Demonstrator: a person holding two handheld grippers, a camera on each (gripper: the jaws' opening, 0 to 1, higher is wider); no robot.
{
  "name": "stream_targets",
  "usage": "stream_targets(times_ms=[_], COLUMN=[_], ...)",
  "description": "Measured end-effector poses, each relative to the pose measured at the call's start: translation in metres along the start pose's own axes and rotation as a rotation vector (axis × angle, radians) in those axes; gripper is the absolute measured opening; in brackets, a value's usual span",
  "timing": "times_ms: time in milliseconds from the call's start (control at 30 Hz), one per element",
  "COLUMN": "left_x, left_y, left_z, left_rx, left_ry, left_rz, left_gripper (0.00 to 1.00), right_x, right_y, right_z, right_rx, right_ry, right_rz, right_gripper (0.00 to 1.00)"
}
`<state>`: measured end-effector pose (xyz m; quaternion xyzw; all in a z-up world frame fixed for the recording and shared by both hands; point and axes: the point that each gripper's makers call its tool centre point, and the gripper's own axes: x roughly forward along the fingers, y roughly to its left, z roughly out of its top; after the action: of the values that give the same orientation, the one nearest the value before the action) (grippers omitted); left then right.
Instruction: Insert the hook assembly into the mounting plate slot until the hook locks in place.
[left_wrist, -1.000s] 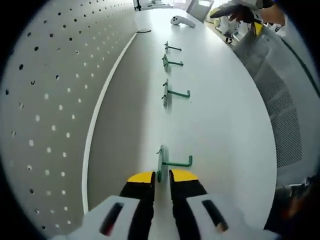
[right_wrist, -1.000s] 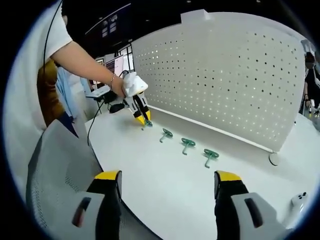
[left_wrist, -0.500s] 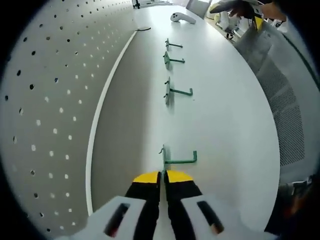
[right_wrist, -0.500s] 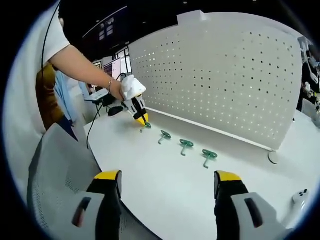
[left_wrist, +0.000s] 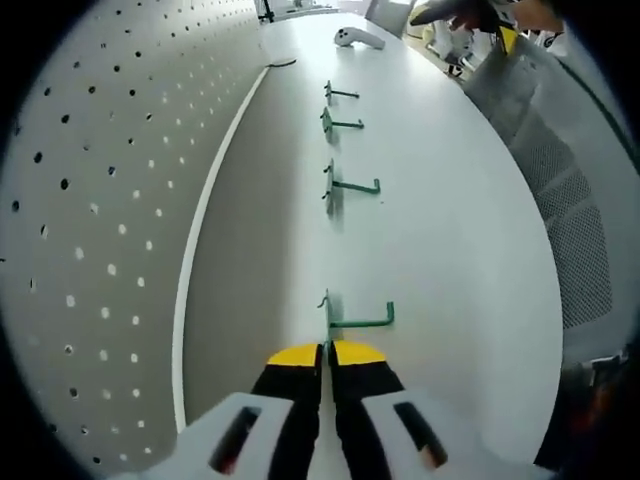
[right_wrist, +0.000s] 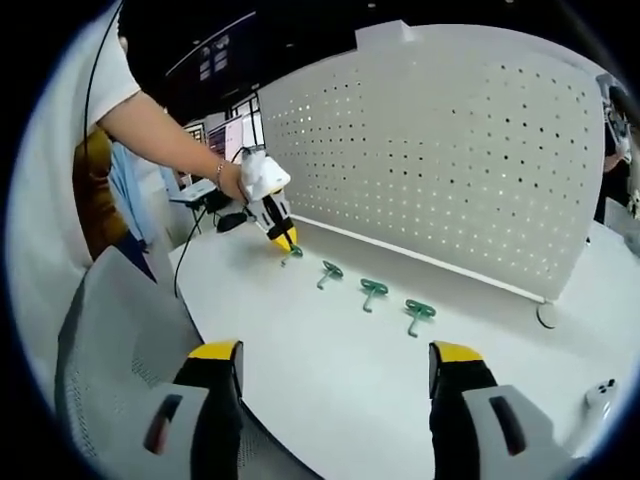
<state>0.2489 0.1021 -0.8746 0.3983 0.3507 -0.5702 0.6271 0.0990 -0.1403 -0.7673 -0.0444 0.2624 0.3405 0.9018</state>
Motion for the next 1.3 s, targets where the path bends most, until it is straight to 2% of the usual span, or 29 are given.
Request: stream_targets(times_ms=[67,133,200,267,433,500,1133,1300], left_x=[-0.002,-0.004,-0.008,-0.01,-0.015,-0.018,-0.044,-0.049], left_y=[0.006,0.007,0.01,0.012,0.013,0.016,0.016,0.015], left_z=[-0.001,0.002,0.001,0.002,0.007,0.008,0.032,0.034], left_rx=[0.007,-0.043,-0.028,-0.062,-0.063,-0.098,-0.144,-0.186], left_ry=[0.008,-0.017,-0.02,-0.033,-0.077,-0.089,-0.213,-0.249], left_rz=[0.033,0.027,0.036,0.041,0.06,0.081,0.174,0.193], left_gripper=[0.03,0.03,0.03,0.03,0.03,0.03,0.02,0.02], right_x=[0.0,0.0,0.001,0.001,0.0,0.0,-0.003,-0.004], right_y=[0.0,0.0,0.0,0.001,-0.001,-0.002,-0.004,-0.005], right_z=[0.0,0.0,-0.001,0.0,0.002,0.002,0.008,0.011], right_rx=[0.002,0.003,0.002,0.003,0.015,0.016,0.03,0.035], right_ry=[-0.002,-0.002,-0.001,-0.005,-0.016,-0.018,-0.047,-0.057], right_rz=[0.001,0.001,0.004,0.005,0.002,-0.002,-0.01,-0.011], right_gripper=[0.74,0.74,0.74,0.74,0.74,0.74,0.74,0.74])
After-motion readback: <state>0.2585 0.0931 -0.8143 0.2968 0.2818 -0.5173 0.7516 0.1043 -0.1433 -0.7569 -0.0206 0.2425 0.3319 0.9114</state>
